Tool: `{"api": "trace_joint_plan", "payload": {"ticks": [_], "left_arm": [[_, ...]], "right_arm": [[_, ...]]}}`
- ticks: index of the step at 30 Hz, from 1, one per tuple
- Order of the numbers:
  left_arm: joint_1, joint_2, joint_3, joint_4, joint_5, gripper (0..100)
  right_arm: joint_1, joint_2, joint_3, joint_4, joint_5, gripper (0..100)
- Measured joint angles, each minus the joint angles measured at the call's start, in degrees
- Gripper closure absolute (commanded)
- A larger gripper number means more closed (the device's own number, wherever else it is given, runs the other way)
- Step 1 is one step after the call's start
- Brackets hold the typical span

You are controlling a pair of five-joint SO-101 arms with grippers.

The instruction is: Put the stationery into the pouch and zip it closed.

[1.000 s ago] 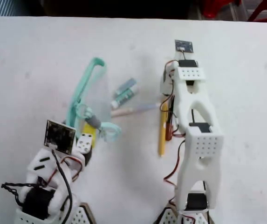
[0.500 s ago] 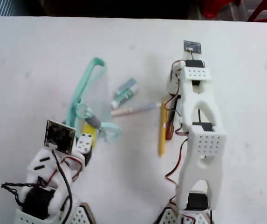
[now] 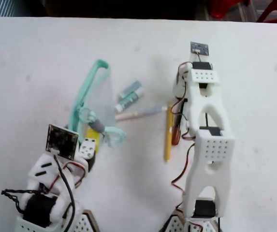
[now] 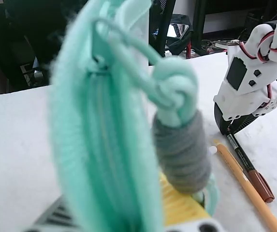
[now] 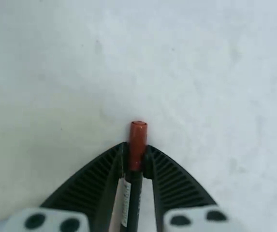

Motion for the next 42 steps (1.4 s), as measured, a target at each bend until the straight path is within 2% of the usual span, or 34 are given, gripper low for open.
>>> {"api": "trace_joint_plan", "payload": {"ticks": [32,37,42], "left_arm": [[0.0,0.0,0.0,0.0,0.0,98],[0.0,0.0,0.0,0.0,0.0,98],[0.0,0.0,0.0,0.0,0.0,98]], "right_arm": [[0.0,0.0,-0.8,2.1,0.0,98.1],[-0.7,-6.0,-0.5,7.6,0.0,98.1],[-0.4,-20.9,-0.5,10.7,0.0,98.1]]}}
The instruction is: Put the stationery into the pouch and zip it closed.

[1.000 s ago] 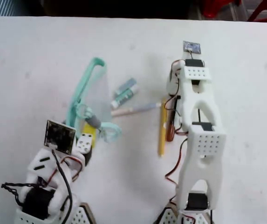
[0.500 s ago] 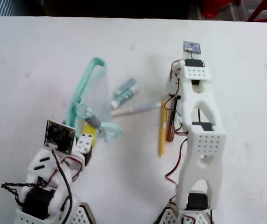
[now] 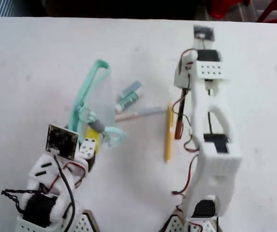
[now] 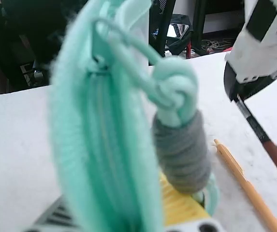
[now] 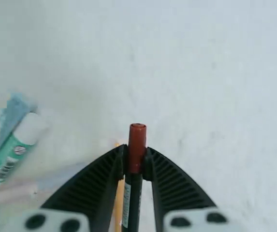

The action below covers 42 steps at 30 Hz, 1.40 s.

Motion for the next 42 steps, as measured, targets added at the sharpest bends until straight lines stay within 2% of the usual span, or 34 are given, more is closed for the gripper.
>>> {"api": "trace_joint_plan", "payload": {"ticks": [5,8,12,18,22,30,37,42], "left_arm": [[0.0,0.0,-1.8,0.3,0.0,98],[0.7,0.0,-4.5,3.3,0.0,98],[6.9,0.0,-6.4,7.4,0.0,98],[17.2,-0.5,-5.1,7.6,-5.1,98],[19.8,0.0,-3.3,7.2,-5.7,98],[20.0,0.0,-3.3,7.2,-5.7,98],[20.0,0.0,-3.3,7.2,-5.7,98],[20.0,0.0,-3.3,7.2,-5.7,98]], "right_arm": [[-0.8,-18.1,0.0,0.2,1.1,98.1],[-2.7,-29.5,0.0,0.2,6.4,98.1],[-8.6,-44.8,0.0,-3.2,11.3,98.1],[-22.4,-63.4,-0.1,-9.5,12.5,98.1],[-26.3,-64.5,-0.3,-10.7,12.5,98.1],[-26.5,-60.5,1.4,-14.0,7.6,98.1],[-23.8,-58.4,13.5,-22.2,7.0,98.1],[-23.9,-63.0,21.7,-24.6,7.0,98.1]]}}
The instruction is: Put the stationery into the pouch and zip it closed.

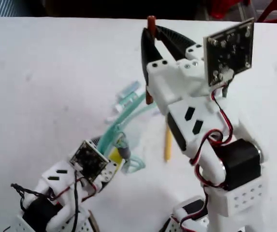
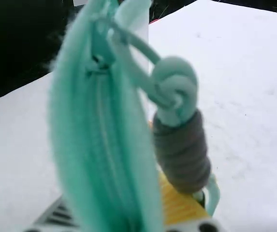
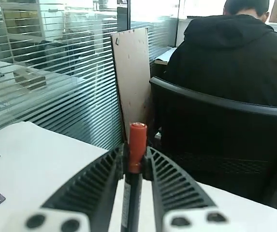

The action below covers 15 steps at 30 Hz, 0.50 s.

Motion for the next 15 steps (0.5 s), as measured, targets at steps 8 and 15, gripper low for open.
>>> {"api": "trace_joint_plan", "payload": {"ticks": [8,15], "left_arm": [[0.0,0.0,0.1,0.0,0.0,98],[0.0,0.0,0.1,0.0,0.0,98]], "right_arm": [[0.7,-7.6,15.3,-5.1,-0.1,98.1],[-2.6,-10.9,16.3,-1.5,3.6,98.1]]}}
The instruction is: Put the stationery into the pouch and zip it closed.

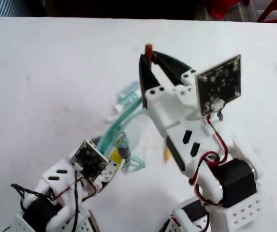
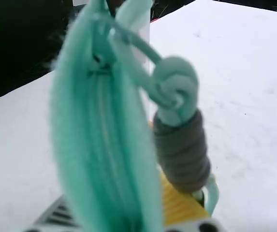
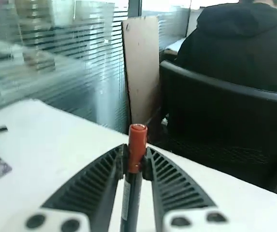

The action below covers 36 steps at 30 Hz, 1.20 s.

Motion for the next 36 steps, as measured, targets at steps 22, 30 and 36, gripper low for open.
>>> {"api": "trace_joint_plan", "payload": {"ticks": [22,30,36], "left_arm": [[-3.9,0.0,0.0,0.0,0.1,98],[-15.4,0.0,-1.3,0.0,7.0,98],[-28.1,0.0,-1.7,-1.0,14.9,98]], "right_arm": [[-3.0,0.7,0.0,4.6,2.9,77.4],[4.9,1.1,2.1,5.0,2.9,90.9],[7.8,1.2,6.9,5.0,2.9,92.4]]}}
